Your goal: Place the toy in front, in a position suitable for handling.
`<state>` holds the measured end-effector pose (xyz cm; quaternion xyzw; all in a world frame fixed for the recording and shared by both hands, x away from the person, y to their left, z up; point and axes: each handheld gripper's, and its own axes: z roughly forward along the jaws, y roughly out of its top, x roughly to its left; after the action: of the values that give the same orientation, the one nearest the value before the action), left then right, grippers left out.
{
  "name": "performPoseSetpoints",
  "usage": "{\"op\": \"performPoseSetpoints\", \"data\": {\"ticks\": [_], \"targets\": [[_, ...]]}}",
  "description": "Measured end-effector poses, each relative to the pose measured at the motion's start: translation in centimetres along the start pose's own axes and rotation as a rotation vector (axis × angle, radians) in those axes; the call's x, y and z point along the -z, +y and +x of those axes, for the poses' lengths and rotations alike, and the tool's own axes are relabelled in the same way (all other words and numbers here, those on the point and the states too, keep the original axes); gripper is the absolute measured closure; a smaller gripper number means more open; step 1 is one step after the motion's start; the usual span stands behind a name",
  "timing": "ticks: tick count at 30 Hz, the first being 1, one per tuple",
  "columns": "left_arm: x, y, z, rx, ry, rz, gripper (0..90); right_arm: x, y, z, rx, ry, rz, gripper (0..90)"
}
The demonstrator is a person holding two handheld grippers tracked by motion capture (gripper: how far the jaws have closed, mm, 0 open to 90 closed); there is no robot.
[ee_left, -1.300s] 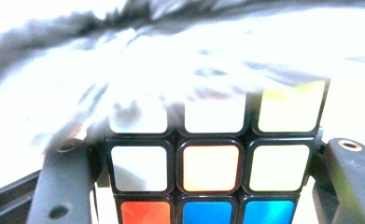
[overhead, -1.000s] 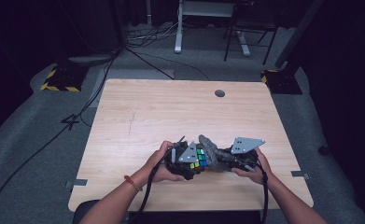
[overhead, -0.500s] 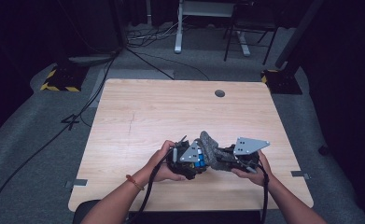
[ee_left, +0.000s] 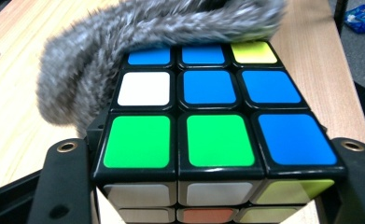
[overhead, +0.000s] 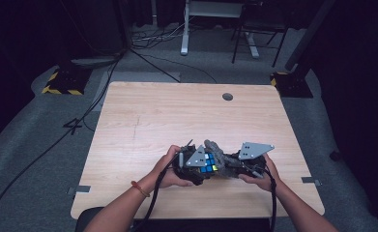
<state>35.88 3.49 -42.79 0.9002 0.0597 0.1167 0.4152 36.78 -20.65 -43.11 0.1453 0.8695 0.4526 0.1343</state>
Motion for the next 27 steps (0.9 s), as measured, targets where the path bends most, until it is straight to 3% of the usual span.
{"op": "performPoseSetpoints", "data": {"ticks": [5, 7, 10, 16, 20, 23, 27], "targets": [[-0.4, 0.0, 0.0, -0.003, 0.006, 0.01, 32.9, -0.1, -0.3, -0.1, -0.041, 0.06, -0.035, 76.4], [-0.6, -0.1, 0.1, 0.004, 0.009, 0.024, 32.1, 0.0, -0.2, 0.2, -0.033, 0.044, -0.04, 76.5], [-0.9, -0.3, 0.1, -0.002, 0.011, 0.048, 32.9, 0.3, 0.1, 0.4, -0.045, 0.058, -0.072, 76.7], [-0.9, -0.3, 0.2, -0.005, 0.009, 0.055, 33.1, 0.6, 0.4, 0.6, -0.035, 0.049, -0.087, 76.7], [-0.6, -0.2, 0.2, 0.0, -0.001, 0.012, 33.3, 0.8, 0.5, 0.6, -0.029, 0.044, -0.098, 76.6], [-0.1, 0.1, 0.0, 0.0, 0.001, -0.017, 33.4, 0.7, 0.4, 0.4, -0.032, 0.037, -0.084, 76.6], [0.1, 0.1, 0.0, -0.009, 0.017, -0.025, 33.4, -0.3, -0.3, 0.1, -0.042, 0.034, -0.021, 76.5]]}}
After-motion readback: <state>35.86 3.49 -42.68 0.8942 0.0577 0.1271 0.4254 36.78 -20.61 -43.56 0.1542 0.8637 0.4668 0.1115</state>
